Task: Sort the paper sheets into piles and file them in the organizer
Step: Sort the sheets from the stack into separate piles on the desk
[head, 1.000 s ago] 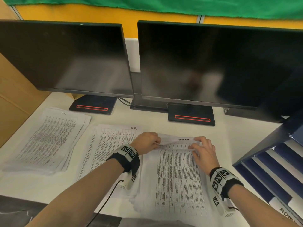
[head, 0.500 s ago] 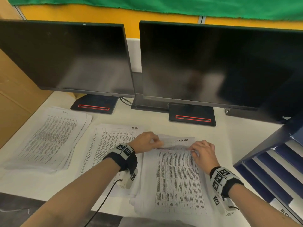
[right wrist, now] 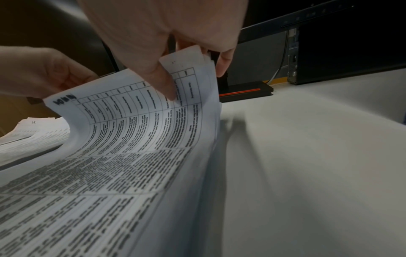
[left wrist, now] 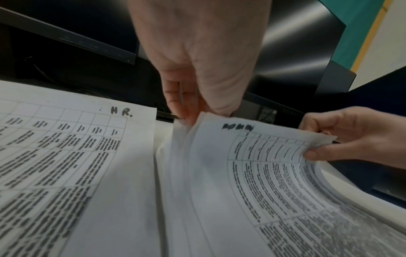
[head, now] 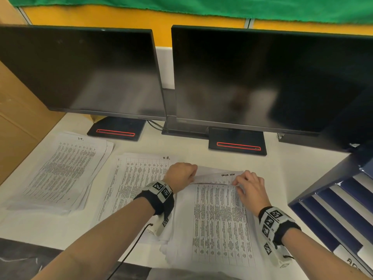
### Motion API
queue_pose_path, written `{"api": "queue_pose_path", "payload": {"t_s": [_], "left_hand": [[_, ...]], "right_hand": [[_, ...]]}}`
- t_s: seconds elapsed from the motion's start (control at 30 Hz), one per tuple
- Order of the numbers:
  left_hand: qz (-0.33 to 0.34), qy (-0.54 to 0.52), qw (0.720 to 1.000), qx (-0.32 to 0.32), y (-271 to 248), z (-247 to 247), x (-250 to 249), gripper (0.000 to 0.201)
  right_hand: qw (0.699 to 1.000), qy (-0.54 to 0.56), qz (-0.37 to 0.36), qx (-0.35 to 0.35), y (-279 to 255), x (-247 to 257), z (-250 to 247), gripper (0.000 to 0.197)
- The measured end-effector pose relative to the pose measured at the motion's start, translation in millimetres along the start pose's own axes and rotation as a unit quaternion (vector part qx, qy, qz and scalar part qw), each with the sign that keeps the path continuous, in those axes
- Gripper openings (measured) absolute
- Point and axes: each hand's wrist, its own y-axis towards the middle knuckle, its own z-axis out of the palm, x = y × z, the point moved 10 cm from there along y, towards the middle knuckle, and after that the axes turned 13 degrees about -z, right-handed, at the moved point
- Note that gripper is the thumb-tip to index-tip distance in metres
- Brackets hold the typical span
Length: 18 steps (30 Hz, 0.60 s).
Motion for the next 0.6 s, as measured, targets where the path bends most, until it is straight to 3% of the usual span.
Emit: {"api": "queue_pose_path", "payload": {"t_s": [0.2, 0.27, 0.33, 0.5, 0.6], "left_hand": [[0.081, 0.109, 0.990, -0.047, -6, -3, -19, 0.023], [0.115, 0.117, 0.984, -0.073, -10, -5, -24, 0.017], [0.138, 0.085, 0.982, -0.099, -15, -8, -24, 0.003], [0.172, -0.038, 0.982, -0.074, -23, -15, -30, 0.018], [0.135, -0.084, 0.987, -0.022, -17, -9, -25, 0.020]], "right_hand": [[0.999, -0.032, 0.004, -0.026, 0, 0, -7, 0.023], [0.999, -0.034, 0.001, -0.016, 1, 0, -6, 0.023], [1.000, -0.029, -0.002, -0.004, 2, -1, -3, 0.021], [1.000, -0.017, 0.005, 0.014, 0, -4, 5, 0.017], [1.000, -0.023, 0.008, 0.012, -1, -5, 5, 0.017]]}}
